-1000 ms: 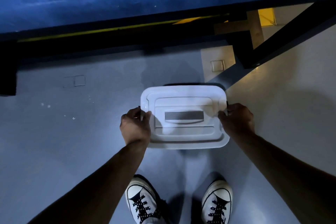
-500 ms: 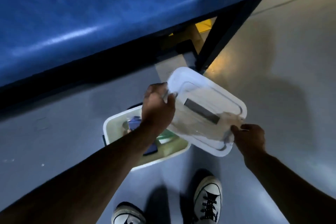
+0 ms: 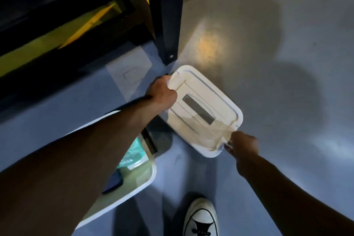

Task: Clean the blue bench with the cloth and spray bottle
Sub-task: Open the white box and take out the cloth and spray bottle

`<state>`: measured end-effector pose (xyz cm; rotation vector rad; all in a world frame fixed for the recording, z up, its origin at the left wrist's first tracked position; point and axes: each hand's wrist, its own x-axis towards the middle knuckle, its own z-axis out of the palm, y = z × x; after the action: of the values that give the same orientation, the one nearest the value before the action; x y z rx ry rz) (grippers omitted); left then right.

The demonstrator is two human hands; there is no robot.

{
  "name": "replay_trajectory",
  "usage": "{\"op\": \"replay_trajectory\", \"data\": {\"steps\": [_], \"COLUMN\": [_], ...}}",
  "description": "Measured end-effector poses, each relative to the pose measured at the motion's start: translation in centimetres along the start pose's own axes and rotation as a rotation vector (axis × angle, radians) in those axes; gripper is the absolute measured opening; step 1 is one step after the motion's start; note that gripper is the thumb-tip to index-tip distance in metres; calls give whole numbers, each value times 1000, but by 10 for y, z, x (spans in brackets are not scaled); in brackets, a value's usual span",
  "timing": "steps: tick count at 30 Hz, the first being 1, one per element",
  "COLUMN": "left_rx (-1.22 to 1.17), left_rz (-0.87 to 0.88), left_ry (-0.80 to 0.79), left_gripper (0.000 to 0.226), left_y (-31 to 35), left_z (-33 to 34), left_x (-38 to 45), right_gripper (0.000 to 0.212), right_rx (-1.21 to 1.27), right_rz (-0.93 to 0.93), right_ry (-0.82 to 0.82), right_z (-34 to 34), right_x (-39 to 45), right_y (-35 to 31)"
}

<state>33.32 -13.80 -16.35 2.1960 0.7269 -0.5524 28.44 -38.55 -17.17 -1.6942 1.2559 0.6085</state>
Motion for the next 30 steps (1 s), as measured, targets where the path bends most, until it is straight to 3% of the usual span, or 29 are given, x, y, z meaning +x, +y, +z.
{"op": "replay_trajectory", "data": {"steps": [5, 8, 11, 15, 18, 21, 23, 25, 27, 30], "left_rx": [80, 60, -70, -569, -713, -678, -807, -1161, -1372, -1370], "left_rz": [-60, -25, 62, 141, 46, -65, -91, -161, -212, -305], "left_ry": [-157, -90, 104, 309, 401, 436, 422, 348, 331, 356], "left_gripper": [61, 58, 44, 17, 12, 19, 20, 33, 44, 10], "left_y": [-11, -16, -25, -52, -94, -146, -179, -208, -226, -233], "left_z": [14, 9, -14, -69, -108, -126, -125, -121, -117, -110], "left_x": [8, -1, -18, -69, -117, -167, -189, -202, -210, -212], "right_gripper": [12, 7, 18, 27, 25, 25, 31, 42, 58, 77], "right_rx": [-77, -143, -255, -428, -515, -638, -790, -1057, -1371, -1723], "right_rz": [-13, -106, -307, -627, -921, -1209, -1330, -1451, -1510, -1533], "right_ry": [1, -21, -89, -178, -289, -413, -513, -578, -599, -504], "right_z": [5, 3, 3, 14, 32, 58, 82, 111, 141, 178], "right_x": [4, -9, -39, -105, -155, -190, -201, -202, -195, -183], "right_y": [7, 1, -5, -5, 9, 25, 38, 52, 67, 78]}}
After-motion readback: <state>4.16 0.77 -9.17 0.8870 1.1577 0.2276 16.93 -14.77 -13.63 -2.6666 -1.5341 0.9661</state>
